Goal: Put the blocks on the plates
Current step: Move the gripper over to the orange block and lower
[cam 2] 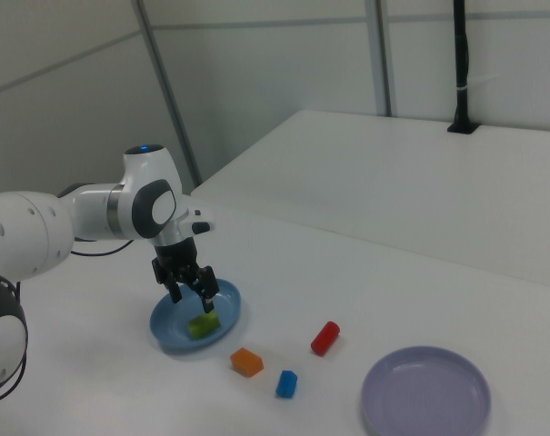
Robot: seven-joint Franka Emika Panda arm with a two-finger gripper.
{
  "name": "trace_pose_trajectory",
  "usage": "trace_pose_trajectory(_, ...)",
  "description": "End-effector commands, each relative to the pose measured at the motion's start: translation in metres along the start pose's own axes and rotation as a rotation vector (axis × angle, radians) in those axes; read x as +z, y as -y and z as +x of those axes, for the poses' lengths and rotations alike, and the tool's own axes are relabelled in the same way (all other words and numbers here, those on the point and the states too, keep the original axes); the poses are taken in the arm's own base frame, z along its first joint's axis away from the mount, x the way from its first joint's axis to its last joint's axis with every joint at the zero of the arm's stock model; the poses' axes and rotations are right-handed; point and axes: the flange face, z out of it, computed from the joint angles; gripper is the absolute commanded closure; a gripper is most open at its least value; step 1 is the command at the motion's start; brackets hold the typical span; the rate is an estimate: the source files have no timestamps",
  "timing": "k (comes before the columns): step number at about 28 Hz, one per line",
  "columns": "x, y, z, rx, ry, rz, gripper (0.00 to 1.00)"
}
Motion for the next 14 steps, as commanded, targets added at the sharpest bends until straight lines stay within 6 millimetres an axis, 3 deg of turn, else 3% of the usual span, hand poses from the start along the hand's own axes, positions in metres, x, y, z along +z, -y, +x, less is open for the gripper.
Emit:
trace_pose_trajectory(1, -0.014, -0.027, -0.006, -0.041, 0.041, -0.073, 0.0)
trace_pose_trajectory(5, -0.023, -0.07, -0.005, -0.082, 0.07, -0.078, 0.0)
trace_pose_trajectory(9, -0.021, -0.097, -0.007, -0.131, 0.117, -0.084, 0.0)
trace_pose_trajectory(14, 0.001, -0.131, -0.011, -0.136, 0.171, -0.075, 0.0)
